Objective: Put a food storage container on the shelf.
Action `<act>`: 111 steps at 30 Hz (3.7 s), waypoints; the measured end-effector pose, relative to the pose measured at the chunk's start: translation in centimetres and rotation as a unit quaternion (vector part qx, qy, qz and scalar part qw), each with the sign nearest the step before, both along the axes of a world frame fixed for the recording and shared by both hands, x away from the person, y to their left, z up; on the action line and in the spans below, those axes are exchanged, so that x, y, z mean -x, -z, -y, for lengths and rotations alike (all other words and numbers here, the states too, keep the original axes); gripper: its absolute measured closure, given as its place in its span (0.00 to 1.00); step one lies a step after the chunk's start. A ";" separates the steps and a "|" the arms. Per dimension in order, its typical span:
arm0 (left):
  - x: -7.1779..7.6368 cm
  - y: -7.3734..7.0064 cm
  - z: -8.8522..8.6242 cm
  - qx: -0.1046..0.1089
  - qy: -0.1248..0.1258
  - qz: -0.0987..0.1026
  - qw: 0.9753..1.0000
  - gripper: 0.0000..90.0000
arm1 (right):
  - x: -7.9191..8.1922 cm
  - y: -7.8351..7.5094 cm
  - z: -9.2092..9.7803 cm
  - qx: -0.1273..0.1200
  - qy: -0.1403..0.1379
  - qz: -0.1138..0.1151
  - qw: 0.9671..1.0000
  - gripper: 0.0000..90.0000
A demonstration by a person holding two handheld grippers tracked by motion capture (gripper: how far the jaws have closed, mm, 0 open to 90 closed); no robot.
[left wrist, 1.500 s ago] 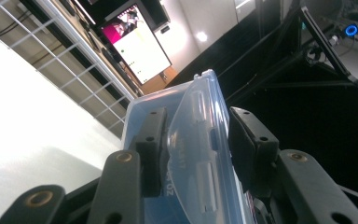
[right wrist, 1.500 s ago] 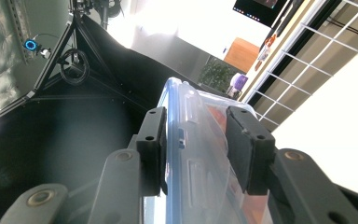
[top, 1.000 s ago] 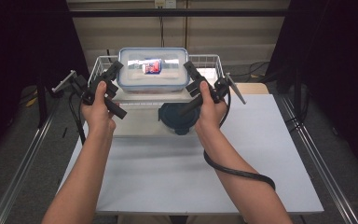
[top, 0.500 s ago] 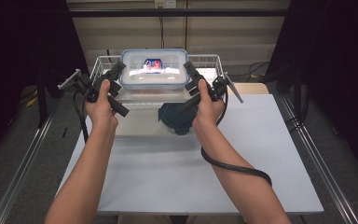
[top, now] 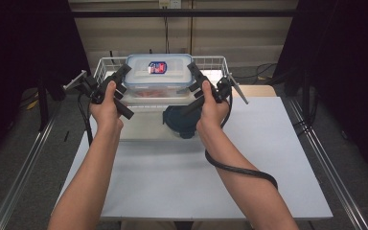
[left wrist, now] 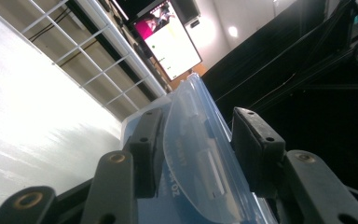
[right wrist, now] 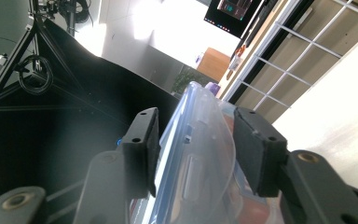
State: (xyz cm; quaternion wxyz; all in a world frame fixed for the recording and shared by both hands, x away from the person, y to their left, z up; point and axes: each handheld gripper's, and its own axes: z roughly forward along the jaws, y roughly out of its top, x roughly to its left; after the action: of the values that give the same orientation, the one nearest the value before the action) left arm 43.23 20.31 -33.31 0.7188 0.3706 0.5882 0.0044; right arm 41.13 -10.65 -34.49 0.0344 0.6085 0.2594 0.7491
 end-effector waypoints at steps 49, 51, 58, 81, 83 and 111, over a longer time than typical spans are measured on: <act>9.2 3.5 2.0 -0.076 0.068 0.075 0.992 0.23 | 8.2 3.1 3.3 0.047 -0.087 0.055 0.994 0.27; 9.4 4.0 2.2 -0.083 0.079 0.078 0.990 0.23 | 8.5 3.5 3.4 0.044 -0.092 0.048 0.994 0.27; 9.4 5.3 2.9 -0.073 0.118 0.067 0.988 0.20 | 9.0 4.7 3.9 0.054 -0.095 0.038 0.993 0.26; 7.7 9.3 4.6 -0.121 0.174 -0.012 0.977 0.15 | 9.2 11.5 5.6 0.103 -0.088 -0.039 0.990 0.44; 7.7 9.4 4.6 -0.123 0.167 -0.016 0.978 0.15 | 8.9 12.0 5.6 0.105 -0.083 -0.047 0.990 0.46; 8.1 9.9 3.9 -0.161 0.162 -0.036 0.973 0.15 | 5.7 14.6 4.3 0.074 -0.064 -0.141 0.985 0.71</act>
State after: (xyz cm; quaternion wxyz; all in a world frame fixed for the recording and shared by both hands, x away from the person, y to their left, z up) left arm 35.14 16.40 -43.20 0.6191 0.5717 0.5375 -0.0312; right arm 35.45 -14.90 -49.06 -0.0056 0.6861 0.3544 0.6354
